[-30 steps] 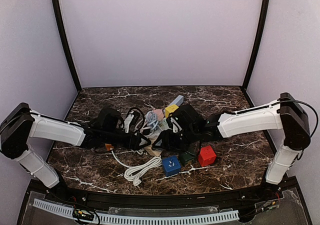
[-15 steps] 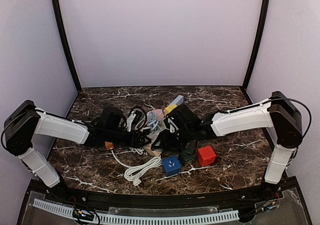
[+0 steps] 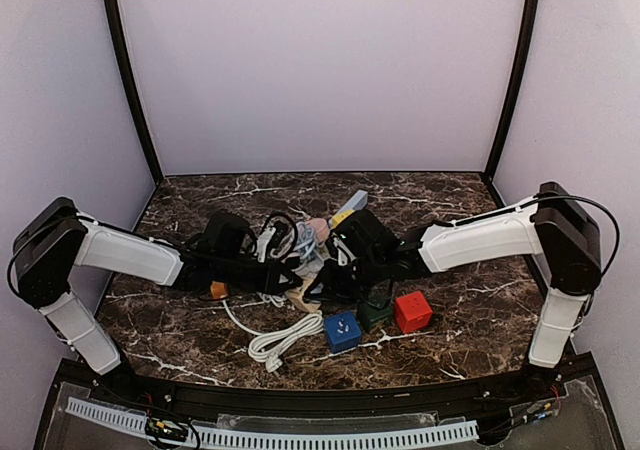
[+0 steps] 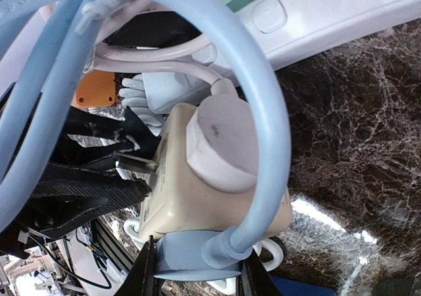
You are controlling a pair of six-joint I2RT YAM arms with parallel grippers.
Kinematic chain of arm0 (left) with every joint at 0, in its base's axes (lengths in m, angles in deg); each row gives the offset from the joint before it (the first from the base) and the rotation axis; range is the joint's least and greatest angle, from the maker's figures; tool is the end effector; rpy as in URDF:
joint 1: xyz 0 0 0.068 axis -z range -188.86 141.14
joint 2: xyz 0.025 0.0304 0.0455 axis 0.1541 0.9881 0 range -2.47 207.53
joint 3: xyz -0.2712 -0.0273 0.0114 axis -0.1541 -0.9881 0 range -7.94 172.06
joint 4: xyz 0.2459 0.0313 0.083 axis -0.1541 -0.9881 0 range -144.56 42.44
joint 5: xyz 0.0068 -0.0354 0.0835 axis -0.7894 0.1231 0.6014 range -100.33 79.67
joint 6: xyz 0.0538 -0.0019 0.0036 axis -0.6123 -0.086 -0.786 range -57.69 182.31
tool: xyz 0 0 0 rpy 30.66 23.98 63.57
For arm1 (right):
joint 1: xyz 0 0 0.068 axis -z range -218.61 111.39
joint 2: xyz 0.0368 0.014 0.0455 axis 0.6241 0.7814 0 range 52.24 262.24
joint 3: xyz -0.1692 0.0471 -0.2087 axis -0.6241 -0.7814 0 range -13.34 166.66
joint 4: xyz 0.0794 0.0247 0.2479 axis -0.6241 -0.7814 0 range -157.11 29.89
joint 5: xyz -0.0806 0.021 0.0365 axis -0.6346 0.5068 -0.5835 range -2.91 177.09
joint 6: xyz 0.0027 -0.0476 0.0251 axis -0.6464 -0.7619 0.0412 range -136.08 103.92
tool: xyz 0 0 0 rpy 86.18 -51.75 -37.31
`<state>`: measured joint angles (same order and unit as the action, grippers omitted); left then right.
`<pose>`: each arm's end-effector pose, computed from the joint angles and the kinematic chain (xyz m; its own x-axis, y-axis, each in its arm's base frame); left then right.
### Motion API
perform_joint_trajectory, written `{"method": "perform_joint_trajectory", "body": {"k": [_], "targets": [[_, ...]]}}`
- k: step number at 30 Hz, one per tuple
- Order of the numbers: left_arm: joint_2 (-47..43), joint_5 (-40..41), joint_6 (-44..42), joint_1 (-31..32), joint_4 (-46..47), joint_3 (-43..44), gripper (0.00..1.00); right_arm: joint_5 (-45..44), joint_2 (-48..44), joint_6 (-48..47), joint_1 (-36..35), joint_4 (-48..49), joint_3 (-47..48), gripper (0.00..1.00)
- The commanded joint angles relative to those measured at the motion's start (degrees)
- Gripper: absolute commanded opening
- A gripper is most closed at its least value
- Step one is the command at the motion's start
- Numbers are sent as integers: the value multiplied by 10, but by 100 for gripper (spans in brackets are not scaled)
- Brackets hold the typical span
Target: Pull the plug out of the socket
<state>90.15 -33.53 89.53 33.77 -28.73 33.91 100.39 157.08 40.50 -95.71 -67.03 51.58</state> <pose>0.2289 -0.2298 0.1688 -0.7434 0.1130 -0.6592 0.5942 0.5639 -0.5735 0.2040 0.3305 0.1783 -0.9716 -0.0063 -0.2367 -0.1664 0.7295 0.6635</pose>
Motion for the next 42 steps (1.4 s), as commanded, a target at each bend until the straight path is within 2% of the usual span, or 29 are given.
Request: {"method": "perform_joint_trajectory", "body": {"k": [1, 4, 7, 14, 23, 26, 32, 42], "targets": [[20, -9, -2, 0, 1, 14, 15, -11, 10, 0, 4, 1, 0, 13], [21, -9, -4, 1, -1, 14, 7, -9, 7, 1, 6, 6, -6, 0], [21, -7, -7, 2, -4, 11, 2, -2, 1, -3, 9, 28, -21, 0], [23, 0, -6, 2, -8, 5, 1, 22, -37, -57, 8, 149, -88, 0], [23, 4, -5, 2, -10, 6, 1, 35, -67, -161, 6, 134, -92, 0], [23, 3, -6, 1, -9, 5, 1, 34, -64, -132, 10, 125, -93, 0], [22, 3, -20, 4, -13, -6, 1, 58, -53, 8, 47, 123, -114, 0], [12, 22, -50, 14, -36, -26, 1, 101, -65, 56, 69, 138, -118, 0]]}}
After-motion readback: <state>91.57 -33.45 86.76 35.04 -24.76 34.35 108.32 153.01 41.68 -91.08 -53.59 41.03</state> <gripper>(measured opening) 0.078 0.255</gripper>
